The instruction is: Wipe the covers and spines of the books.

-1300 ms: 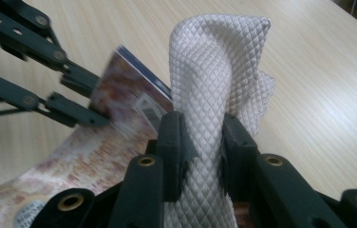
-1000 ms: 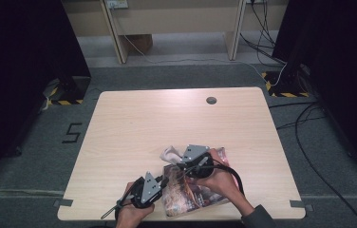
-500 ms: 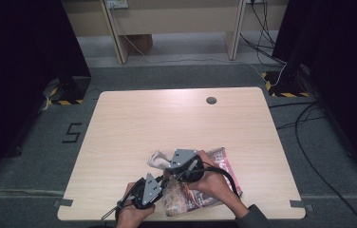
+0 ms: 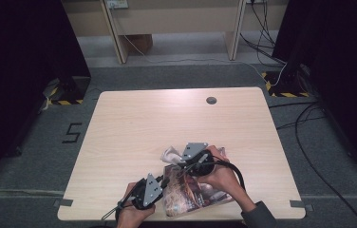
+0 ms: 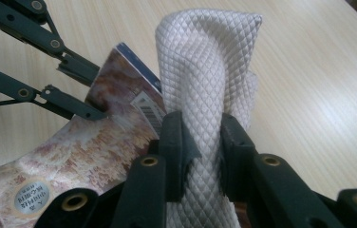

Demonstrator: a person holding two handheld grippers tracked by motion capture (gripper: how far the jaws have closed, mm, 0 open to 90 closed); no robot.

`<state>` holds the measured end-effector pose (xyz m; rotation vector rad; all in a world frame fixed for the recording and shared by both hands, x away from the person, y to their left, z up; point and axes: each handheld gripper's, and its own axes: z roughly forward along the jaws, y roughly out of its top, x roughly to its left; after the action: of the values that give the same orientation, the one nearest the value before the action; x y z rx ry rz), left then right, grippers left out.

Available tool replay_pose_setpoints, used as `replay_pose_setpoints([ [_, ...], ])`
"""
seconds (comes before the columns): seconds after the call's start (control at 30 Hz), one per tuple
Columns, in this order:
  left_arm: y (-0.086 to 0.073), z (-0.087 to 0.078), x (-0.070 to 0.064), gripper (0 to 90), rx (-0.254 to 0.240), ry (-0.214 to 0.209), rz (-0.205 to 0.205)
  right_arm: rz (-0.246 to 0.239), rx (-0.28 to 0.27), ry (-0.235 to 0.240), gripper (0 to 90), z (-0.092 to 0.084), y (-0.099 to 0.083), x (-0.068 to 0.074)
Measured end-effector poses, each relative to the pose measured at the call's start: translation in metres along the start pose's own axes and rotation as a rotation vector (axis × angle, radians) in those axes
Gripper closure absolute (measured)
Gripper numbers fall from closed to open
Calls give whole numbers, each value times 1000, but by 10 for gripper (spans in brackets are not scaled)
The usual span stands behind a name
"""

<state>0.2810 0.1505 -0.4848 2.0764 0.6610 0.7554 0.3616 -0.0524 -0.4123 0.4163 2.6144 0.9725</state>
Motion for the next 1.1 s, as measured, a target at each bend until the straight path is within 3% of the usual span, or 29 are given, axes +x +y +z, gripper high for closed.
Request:
replay_pose_setpoints([
  [0.23, 0, -1, -1, 765, 1, 7, 10, -70, -42, 15, 746, 1, 21, 22],
  [0.37, 0, 0, -1, 763, 4, 6, 13, -111, -37, 9, 745, 3, 26, 26],
  [0.7, 0, 0, -1, 762, -3, 4, 14, -67, -13, 14, 745, 2, 13, 11],
  [0.8, 0, 0, -2, 760, -3, 0, 14, -29, 2, 14, 744, 2, 6, 5],
  [0.87, 0, 0, -1, 760, -2, -1, 8, -38, 9, 2, 744, 2, 2, 0],
  [1.1, 0, 0, -1, 757, -1, 0, 12, 0, 44, -17, 743, 4, -12, -13],
])
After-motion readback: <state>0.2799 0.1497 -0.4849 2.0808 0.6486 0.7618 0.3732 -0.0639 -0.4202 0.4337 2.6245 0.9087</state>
